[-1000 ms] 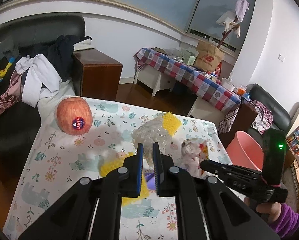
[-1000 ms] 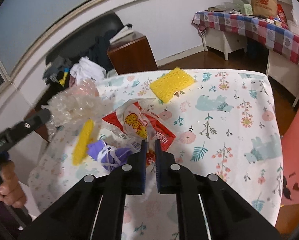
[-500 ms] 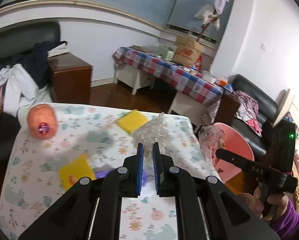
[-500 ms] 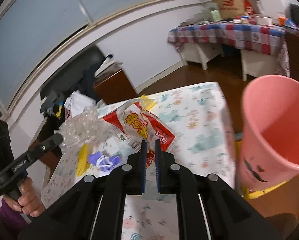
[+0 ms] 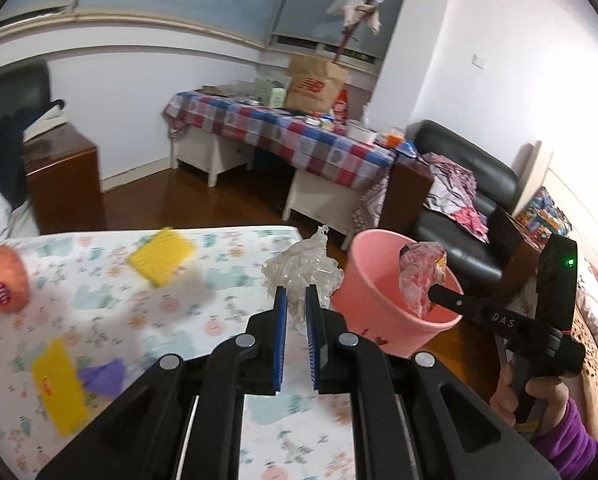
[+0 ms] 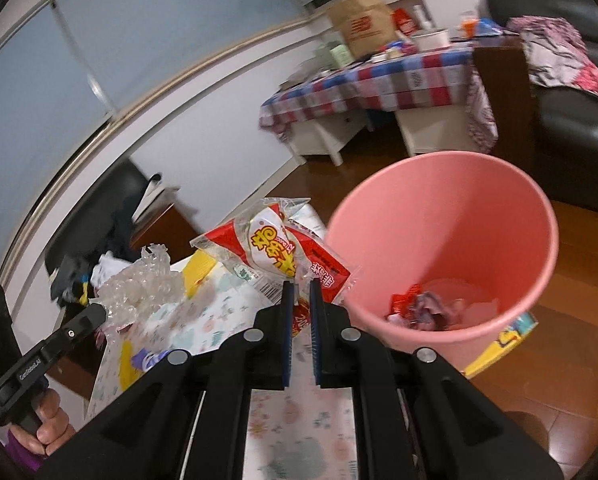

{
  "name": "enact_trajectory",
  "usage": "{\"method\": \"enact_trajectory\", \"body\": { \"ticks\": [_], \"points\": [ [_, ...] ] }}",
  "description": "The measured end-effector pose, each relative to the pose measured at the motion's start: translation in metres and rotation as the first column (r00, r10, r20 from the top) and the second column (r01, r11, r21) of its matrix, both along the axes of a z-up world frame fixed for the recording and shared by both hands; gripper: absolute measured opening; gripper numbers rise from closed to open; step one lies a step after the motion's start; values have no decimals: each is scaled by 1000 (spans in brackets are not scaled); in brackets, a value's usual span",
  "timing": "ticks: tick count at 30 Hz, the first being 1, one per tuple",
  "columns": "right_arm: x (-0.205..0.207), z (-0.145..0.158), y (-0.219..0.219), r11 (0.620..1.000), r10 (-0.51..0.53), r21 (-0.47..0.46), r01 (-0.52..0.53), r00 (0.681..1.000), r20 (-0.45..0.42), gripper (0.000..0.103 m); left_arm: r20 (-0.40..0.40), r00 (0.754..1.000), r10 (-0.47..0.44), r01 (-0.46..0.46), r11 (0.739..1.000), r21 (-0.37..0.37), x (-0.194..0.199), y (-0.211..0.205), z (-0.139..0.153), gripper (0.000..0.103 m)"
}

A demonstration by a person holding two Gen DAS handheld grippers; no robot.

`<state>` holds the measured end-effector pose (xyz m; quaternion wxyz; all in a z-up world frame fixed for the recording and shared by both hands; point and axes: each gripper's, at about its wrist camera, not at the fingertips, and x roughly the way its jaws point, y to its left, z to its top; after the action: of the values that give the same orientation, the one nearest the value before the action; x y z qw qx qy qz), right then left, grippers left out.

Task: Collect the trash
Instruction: 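Carry the bubble wrap and red snack bag over the pink wastebasket, then open both grippers to drop the bubble wrap and snack bag into the wastebasket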

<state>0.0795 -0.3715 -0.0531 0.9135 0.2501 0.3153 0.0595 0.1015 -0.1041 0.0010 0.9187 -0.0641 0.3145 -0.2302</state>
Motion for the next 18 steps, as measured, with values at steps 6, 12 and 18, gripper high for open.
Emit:
{"method": "enact_trajectory", "body": {
  "ticks": [6,12,18],
  "points": [
    [-8,-6,-24,998,-62,-5,62,998,1,8,-10,997,-75,75,997,16,8,-48,-2,9],
    [-16,-17,-44,995,-102,15,102,995,-3,8,-42,991,-127,129,991,44,22,-89,-11,9],
    [-14,-30,-62,989,-136,50,137,991,-14,8,-60,982,-178,183,980,85,29,-133,-21,9]
  ]
}}
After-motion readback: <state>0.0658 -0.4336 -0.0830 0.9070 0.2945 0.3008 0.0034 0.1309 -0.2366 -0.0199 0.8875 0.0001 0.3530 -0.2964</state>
